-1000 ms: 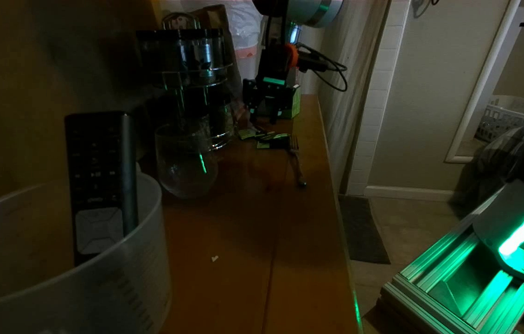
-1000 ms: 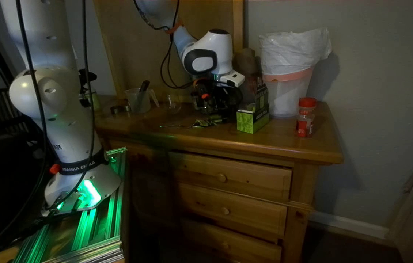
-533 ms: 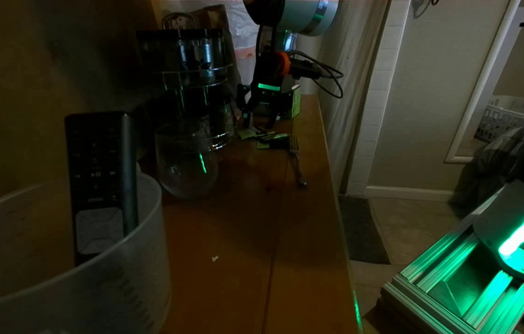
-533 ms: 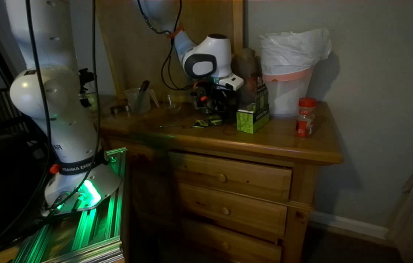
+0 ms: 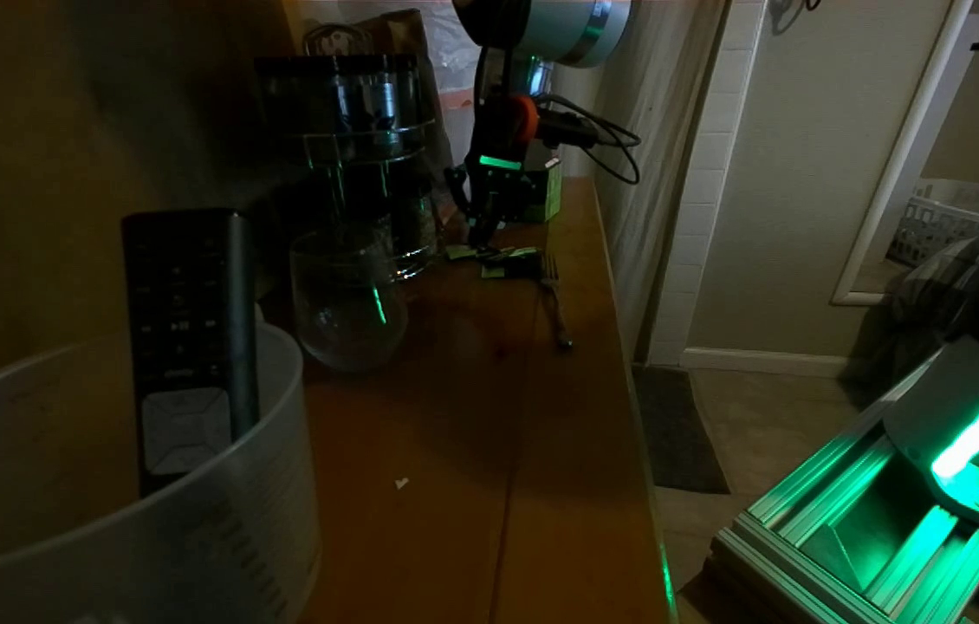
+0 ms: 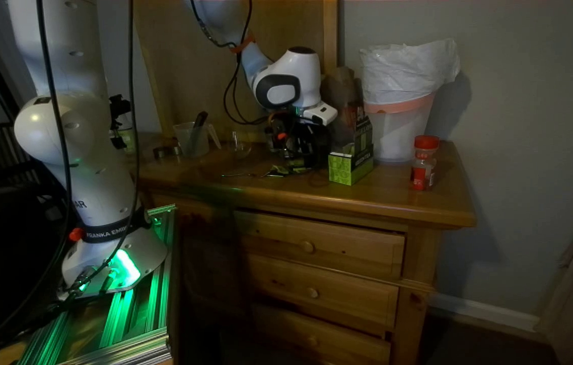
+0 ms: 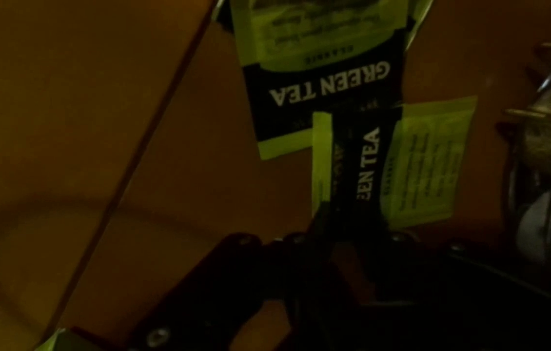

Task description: Put one green sachet in the green box.

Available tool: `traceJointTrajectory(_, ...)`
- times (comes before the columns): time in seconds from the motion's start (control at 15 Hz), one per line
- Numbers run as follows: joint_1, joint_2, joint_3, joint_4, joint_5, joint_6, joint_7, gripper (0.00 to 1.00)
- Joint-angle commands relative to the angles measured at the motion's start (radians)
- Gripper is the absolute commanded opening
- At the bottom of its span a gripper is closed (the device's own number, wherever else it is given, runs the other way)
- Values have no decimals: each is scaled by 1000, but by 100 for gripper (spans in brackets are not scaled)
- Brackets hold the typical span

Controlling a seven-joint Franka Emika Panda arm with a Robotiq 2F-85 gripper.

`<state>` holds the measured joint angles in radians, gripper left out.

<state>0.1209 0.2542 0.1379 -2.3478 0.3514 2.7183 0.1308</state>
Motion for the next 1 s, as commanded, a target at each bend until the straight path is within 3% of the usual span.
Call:
traceJointTrajectory(0.0,3,19,2,18,-21,1,30,0)
traceJointTrajectory(0.33,-9,-18,7,1,-11,-29,6,0)
traceJointTrajectory(0.4,-1,-29,-1,-11,-30,-33,21,26)
traceJointTrajectory(0.47,12,-46,-11,-26,-60,-47,43,27)
traceJointTrajectory(0.93,56,-108,-23,-105,-223,-12,133,74)
